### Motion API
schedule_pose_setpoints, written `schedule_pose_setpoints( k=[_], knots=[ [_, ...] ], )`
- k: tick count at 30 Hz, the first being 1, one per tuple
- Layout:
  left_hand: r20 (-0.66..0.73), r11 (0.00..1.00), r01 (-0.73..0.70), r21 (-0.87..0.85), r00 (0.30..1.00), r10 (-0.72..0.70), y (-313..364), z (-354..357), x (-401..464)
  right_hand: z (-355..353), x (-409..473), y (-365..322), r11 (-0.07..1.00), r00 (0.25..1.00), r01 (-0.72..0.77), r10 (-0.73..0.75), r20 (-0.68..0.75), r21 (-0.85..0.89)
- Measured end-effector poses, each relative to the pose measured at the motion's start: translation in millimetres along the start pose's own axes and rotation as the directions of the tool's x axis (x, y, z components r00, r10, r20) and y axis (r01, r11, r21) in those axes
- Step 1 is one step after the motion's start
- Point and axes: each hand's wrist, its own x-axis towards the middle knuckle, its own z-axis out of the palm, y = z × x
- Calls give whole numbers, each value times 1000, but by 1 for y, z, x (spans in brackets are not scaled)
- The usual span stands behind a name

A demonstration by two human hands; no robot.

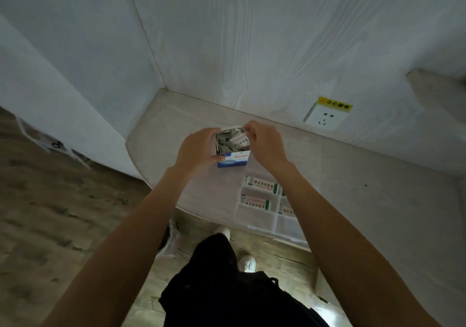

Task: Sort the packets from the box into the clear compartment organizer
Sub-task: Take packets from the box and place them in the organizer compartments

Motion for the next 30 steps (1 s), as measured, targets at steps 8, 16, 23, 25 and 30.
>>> schedule_pose_setpoints(
  k=[8,16,23,25,30],
  knots=[
    [-7,1000,9,-20,1000,-10,-7,1,5,7,-3,-5,991,999,-22,16,42,134],
    [-57,993,-84,86,994,89,-19,5,9,3,-5,-16,989,935,-49,94,-342,137],
    [-66,932,-215,-293,977,205,1,-36,-5,-34,-37,-8,905,930,-141,261,-260,401],
    [106,824,-121,-553,971,214,27,-59,-6,-41,-50,-8,898,961,-141,226,-162,417],
    [569,829,55,-556,753,332,59,-44,3,-54,-71,-11,864,976,-107,187,-116,491]
  ],
)
